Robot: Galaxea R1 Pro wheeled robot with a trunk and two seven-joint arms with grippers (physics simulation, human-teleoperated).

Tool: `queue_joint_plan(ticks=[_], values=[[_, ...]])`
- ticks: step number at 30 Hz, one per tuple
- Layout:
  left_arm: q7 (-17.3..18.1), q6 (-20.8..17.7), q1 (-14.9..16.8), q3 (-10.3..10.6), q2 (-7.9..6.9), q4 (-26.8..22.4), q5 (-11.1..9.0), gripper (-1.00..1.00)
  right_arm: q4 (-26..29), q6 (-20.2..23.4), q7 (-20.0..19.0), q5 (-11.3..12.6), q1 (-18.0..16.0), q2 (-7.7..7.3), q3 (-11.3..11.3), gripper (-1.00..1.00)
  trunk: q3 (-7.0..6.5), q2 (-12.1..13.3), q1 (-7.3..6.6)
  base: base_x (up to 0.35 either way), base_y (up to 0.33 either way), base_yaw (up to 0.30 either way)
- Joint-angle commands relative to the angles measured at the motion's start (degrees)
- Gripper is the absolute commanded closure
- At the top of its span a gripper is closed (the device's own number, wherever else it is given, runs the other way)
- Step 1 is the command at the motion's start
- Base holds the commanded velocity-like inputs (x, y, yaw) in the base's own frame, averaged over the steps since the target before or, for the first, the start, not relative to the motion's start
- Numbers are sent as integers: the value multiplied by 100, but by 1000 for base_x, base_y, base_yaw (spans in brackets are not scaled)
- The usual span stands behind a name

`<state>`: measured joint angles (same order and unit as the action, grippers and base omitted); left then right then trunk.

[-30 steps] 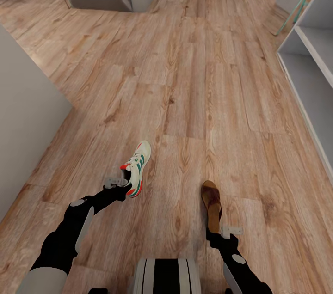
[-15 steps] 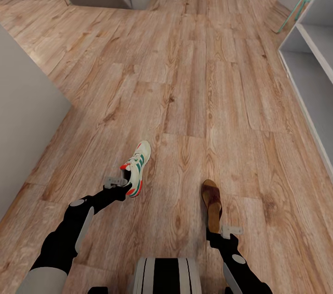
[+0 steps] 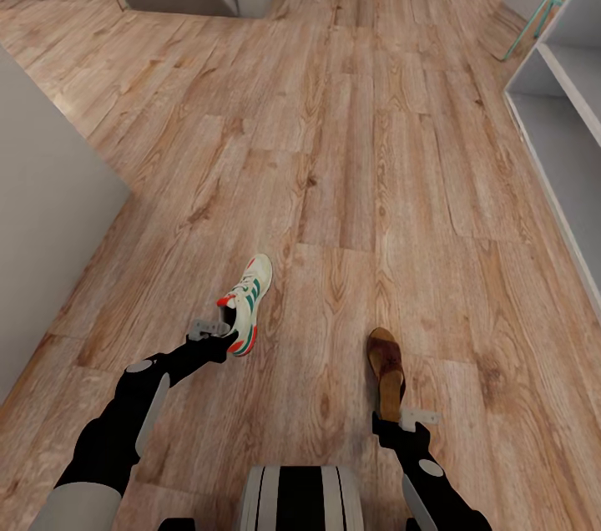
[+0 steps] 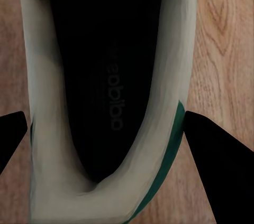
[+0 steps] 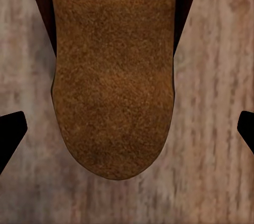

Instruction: Pick up the two gym shoes and the two sandals from the corridor floor and place them onto the hallstand (shoe rack) in the corridor, making sure they are on the rack and not on the floor. Arrange them so the two gym shoes are next to each other and the two sandals are next to each other.

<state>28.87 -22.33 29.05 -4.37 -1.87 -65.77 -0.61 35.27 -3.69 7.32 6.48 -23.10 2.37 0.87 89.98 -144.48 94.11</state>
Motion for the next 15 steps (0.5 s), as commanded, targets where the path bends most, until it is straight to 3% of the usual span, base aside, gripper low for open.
queue_joint_plan(ticks=[1,15], values=[[31,-45,3,-8,2,-6,-7,100,-3,-27,15,61,-2,0,10,-100,3,-1,-1,1,1,0],[39,-36,2,11,9,-11,-4,100,6,-19,17,63,-2,0,7,-100,3,-1,-1,29,0,0]])
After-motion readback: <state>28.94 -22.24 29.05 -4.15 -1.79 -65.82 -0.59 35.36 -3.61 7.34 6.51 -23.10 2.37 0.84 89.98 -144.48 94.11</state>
